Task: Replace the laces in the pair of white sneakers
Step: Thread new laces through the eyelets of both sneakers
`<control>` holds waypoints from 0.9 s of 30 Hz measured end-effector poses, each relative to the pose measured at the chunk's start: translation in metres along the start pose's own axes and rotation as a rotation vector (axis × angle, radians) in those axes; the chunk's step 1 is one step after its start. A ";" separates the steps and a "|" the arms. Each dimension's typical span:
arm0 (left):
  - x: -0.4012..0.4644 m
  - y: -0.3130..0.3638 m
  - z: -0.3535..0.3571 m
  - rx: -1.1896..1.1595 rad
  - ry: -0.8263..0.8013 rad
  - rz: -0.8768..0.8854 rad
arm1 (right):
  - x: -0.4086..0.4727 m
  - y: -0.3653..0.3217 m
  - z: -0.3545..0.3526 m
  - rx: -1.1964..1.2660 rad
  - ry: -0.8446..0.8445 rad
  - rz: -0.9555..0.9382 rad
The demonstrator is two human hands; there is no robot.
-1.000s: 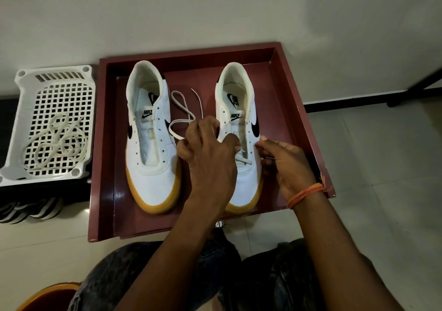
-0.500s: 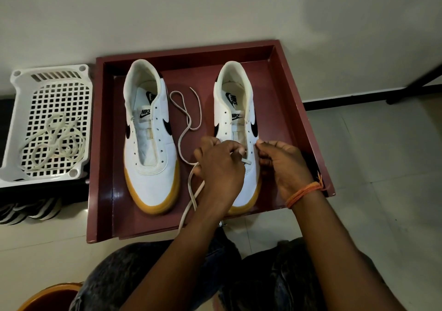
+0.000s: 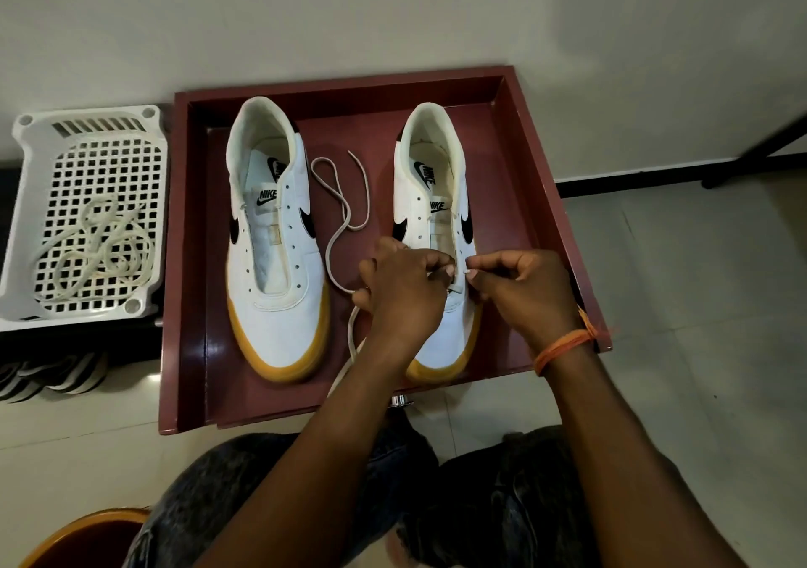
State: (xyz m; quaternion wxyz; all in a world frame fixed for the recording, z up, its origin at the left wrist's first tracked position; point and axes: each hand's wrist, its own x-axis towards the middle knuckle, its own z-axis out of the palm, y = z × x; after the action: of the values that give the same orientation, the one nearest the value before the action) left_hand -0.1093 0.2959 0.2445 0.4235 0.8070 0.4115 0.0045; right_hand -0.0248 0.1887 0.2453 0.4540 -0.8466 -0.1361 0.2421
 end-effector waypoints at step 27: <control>0.007 -0.011 -0.015 0.042 -0.056 0.096 | -0.001 -0.005 -0.009 -0.246 0.007 -0.257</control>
State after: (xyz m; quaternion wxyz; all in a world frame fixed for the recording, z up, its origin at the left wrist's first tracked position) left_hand -0.1171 0.3135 0.2444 0.4173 0.8344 0.3601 -0.0062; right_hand -0.0206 0.1850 0.2543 0.3748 -0.8721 -0.2705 0.1607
